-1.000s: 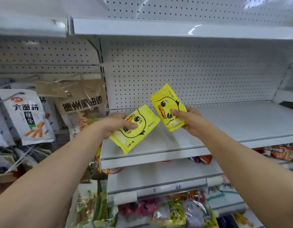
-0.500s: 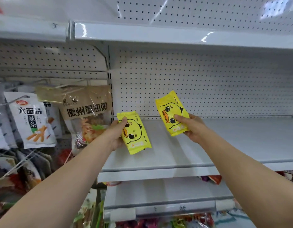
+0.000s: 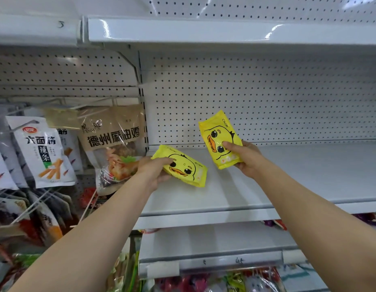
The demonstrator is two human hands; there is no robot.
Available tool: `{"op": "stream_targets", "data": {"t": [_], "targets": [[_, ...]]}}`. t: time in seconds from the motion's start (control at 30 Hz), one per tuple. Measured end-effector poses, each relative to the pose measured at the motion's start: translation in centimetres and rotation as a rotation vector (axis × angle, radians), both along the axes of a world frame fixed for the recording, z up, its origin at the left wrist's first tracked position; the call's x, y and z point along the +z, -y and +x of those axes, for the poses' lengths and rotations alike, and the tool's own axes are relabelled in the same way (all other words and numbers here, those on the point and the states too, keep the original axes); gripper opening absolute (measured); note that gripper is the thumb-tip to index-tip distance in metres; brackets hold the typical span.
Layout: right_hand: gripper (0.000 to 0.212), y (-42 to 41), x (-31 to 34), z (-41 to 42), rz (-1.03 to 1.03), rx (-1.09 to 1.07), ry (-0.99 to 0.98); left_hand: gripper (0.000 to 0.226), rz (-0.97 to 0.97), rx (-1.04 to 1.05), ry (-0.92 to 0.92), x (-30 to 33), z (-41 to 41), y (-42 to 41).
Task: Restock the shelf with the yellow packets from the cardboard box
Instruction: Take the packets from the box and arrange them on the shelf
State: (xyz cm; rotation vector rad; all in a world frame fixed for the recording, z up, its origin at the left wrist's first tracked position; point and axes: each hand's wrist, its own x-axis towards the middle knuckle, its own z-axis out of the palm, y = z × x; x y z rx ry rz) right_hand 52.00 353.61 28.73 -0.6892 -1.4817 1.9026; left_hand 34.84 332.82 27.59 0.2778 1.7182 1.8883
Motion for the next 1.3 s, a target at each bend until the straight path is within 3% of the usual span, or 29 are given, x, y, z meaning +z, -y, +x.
{"op": "stream_targets", "data": {"t": [0.1, 0.17, 0.27, 0.4, 0.5, 0.63, 0.8, 0.9, 1.13, 1.3], "targets": [[0.046, 0.2, -0.3, 0.2, -0.015, -0.012, 0.003, 0.077, 0.02, -0.013, -0.011, -0.8, -0.4, 0.6], [0.046, 0.3, -0.4, 0.3, -0.017, -0.022, 0.007, 0.085, 0.031, -0.018, -0.008, -1.1, -0.5, 1.0], [0.047, 0.6, -0.3, 0.4, -0.021, -0.023, -0.002, 0.07, 0.006, -0.032, -0.056, -1.2, -0.4, 1.9], [0.045, 1.0, 0.0, 0.5, -0.016, -0.017, -0.017, 0.056, -0.132, -0.049, -0.255, -1.3, -1.3, 2.7], [0.043, 1.2, 0.3, 0.5, -0.002, -0.019, -0.015, 0.065, -0.299, -0.103, -0.403, -0.9, -2.6, 3.2], [0.043, 1.3, 0.9, 0.1, 0.046, -0.013, 0.021, 0.057, -0.646, -0.314, -0.682, 0.5, -3.9, 3.4], [0.042, 1.0, 1.8, -1.2, 0.148, 0.021, 0.119, 0.054, -0.814, -0.529, -0.752, 2.6, -4.9, 2.1], [0.043, 0.5, 2.1, -2.1, 0.172, 0.043, 0.143, 0.039, -0.821, -0.592, -0.749, 2.9, -6.0, 1.1], [0.044, -2.3, 3.3, -3.7, 0.282, 0.081, 0.211, 0.041, -0.666, -0.454, -0.78, 2.8, -9.9, -2.2], [0.043, -4.4, 4.3, -5.6, 0.456, 0.082, 0.327, 0.04, -0.696, -0.438, -0.835, 3.0, -12.2, -5.4]]}}
